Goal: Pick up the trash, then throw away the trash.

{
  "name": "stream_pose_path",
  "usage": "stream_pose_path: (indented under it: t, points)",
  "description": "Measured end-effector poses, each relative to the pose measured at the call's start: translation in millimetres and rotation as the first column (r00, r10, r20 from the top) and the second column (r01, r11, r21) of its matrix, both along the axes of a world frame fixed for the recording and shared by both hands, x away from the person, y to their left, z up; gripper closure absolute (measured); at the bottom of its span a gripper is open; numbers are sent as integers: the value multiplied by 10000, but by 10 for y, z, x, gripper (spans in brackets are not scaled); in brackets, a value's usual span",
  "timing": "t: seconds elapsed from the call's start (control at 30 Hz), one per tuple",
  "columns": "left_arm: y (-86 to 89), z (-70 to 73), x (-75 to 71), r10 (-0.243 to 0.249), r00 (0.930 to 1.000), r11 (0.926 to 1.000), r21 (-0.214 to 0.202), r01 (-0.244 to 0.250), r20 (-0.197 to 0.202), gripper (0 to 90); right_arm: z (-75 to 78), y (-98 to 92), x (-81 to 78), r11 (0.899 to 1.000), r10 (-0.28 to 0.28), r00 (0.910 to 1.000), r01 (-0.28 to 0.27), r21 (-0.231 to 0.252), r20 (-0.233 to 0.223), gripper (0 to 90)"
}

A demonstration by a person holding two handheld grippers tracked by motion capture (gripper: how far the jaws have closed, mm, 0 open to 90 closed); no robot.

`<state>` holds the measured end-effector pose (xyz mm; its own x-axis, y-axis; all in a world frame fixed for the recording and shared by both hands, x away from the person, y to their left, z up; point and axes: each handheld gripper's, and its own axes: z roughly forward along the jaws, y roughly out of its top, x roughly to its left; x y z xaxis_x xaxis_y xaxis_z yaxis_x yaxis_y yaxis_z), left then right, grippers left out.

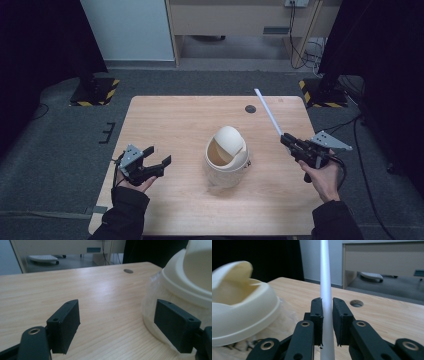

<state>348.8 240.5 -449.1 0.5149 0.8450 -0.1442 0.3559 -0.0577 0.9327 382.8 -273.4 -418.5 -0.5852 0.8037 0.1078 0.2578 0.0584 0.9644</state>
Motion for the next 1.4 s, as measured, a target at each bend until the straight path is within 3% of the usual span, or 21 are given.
stream_pose_path:
  t: [0.2,0.37,0.63,0.93,1.07,1.4]
  points:
    - [-145,181,96,-125,9991,9983,-558,148,412,218,99,93,-115,9982,588,9975,-591,49,397,793]
    - [-303,294,142,-404,9966,9965,-699,454,713,230,213,162,-225,9937,1066,9920,-1086,270,683,793]
    - [-462,407,190,-716,9936,9890,-1228,820,871,240,245,181,-283,9914,1232,9891,-1263,337,810,793]
    - [-528,544,149,-1067,9874,9816,-1456,1233,1168,248,295,318,-345,9788,2002,9728,-2038,191,1166,793]
    - [-565,617,108,-1196,9831,9793,-1462,1398,1389,248,350,402,-390,9694,2358,9635,-2423,387,1270,793]
    - [-703,711,172,-1326,9786,9758,-1528,1567,1573,247,344,427,-404,9655,2504,9593,-2574,401,1305,793]
